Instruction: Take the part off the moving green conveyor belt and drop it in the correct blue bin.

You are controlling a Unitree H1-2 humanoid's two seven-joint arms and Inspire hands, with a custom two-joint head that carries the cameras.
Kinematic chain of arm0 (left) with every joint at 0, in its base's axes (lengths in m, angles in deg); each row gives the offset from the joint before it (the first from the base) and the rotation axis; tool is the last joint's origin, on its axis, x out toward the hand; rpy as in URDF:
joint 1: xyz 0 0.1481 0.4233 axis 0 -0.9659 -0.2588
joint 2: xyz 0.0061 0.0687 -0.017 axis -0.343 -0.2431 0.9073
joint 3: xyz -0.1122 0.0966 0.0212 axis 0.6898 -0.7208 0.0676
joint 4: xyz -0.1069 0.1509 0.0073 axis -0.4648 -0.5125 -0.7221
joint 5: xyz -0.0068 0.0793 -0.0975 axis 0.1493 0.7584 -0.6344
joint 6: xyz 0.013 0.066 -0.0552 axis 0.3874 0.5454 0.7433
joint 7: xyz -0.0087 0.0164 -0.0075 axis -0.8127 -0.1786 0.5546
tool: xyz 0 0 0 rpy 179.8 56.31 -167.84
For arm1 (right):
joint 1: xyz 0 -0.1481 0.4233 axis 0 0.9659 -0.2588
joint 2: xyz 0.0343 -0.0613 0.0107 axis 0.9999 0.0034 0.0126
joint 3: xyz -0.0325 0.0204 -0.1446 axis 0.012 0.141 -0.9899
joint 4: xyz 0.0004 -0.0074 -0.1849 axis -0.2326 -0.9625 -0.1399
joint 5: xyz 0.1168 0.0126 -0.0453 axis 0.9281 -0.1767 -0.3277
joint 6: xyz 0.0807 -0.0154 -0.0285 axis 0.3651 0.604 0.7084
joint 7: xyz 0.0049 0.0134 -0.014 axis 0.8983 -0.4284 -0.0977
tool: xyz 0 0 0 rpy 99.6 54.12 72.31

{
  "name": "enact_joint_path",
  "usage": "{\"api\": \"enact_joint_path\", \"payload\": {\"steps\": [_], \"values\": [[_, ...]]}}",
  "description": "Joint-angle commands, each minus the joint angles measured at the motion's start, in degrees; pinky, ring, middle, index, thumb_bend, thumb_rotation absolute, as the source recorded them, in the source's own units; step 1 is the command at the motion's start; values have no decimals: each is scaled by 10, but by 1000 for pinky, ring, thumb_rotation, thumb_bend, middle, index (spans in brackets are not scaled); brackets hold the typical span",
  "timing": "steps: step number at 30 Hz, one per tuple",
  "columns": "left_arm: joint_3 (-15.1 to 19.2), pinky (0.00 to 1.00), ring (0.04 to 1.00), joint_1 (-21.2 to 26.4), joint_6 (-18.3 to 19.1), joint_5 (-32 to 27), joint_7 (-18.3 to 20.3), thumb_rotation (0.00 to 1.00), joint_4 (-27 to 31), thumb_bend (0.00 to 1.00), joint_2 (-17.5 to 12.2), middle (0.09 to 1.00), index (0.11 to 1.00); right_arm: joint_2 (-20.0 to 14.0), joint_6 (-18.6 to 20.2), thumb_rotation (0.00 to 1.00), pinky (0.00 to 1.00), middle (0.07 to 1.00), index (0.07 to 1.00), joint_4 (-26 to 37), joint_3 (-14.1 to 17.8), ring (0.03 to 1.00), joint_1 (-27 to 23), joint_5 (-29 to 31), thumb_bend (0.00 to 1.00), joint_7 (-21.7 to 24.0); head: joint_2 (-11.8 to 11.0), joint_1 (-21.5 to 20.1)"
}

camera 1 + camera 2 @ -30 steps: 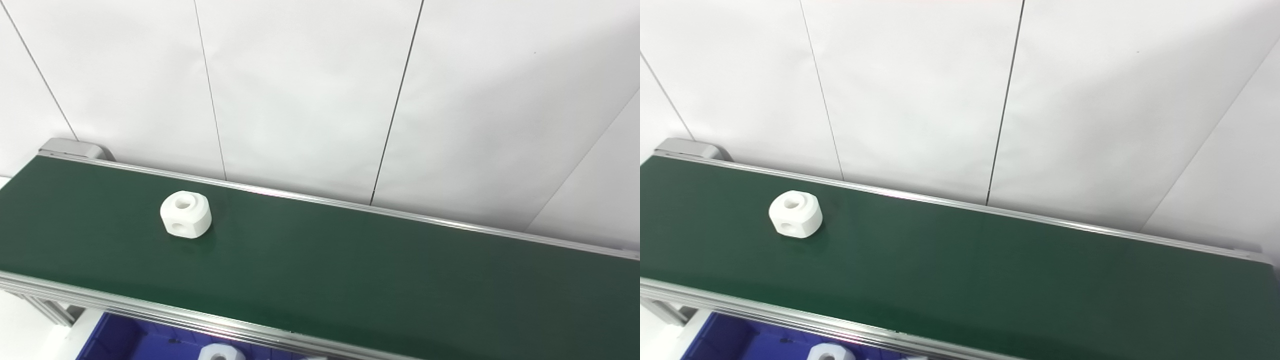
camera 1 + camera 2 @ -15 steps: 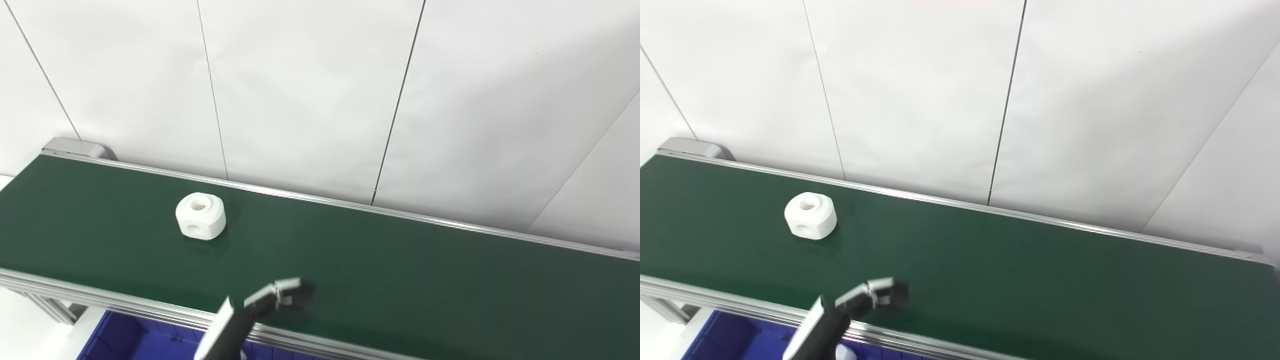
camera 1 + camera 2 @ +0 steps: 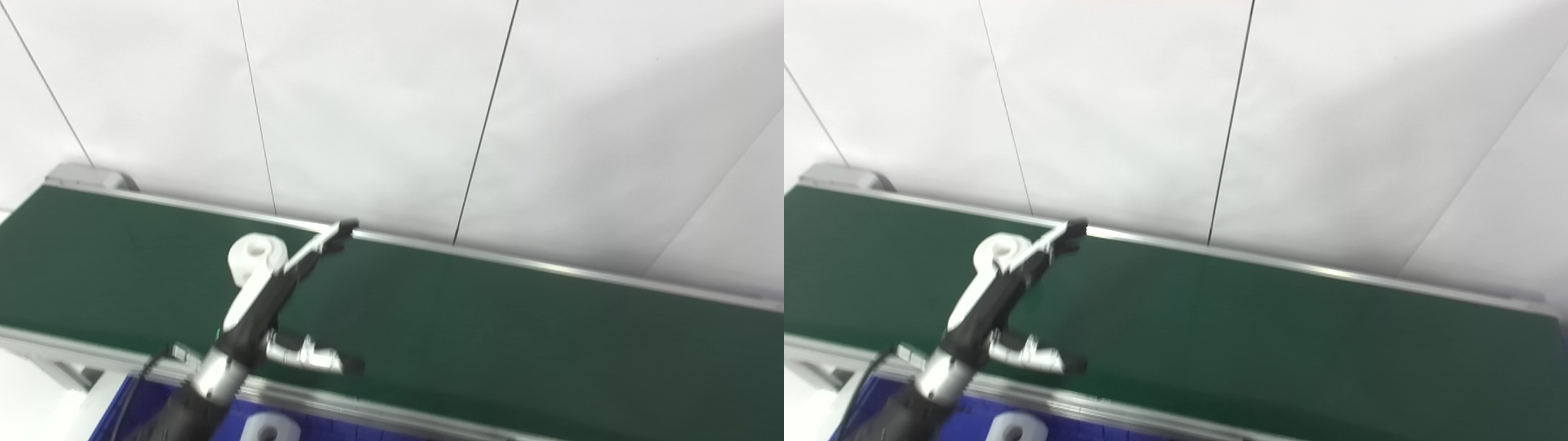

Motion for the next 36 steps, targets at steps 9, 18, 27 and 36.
{"api": "enact_joint_path", "payload": {"steps": [9, 18, 27, 36], "values": [[34, 933, 975, 103, 108, 70, 77, 178, -40, 811, -40, 992, 959, 0, -32, 368, 898, 957, 947, 39, 15, 938, 17, 22, 829, 21, 18, 39], [8, 855, 950, 152, 153, 212, 94, 196, -107, 840, -52, 998, 957, -12, -34, 365, 915, 945, 941, 36, 17, 938, 10, 38, 815, 23, 16, 61], [-36, 994, 991, 197, 145, 324, 88, 170, -194, 908, -68, 992, 911, -21, -34, 371, 914, 941, 937, 31, 13, 934, 3, 45, 814, 21, 10, 73], [-71, 1000, 1000, 236, 140, 409, 31, 63, -291, 901, -67, 987, 840, -25, -34, 376, 906, 939, 933, 25, 12, 928, -4, 49, 820, 19, 5, 80]]}}
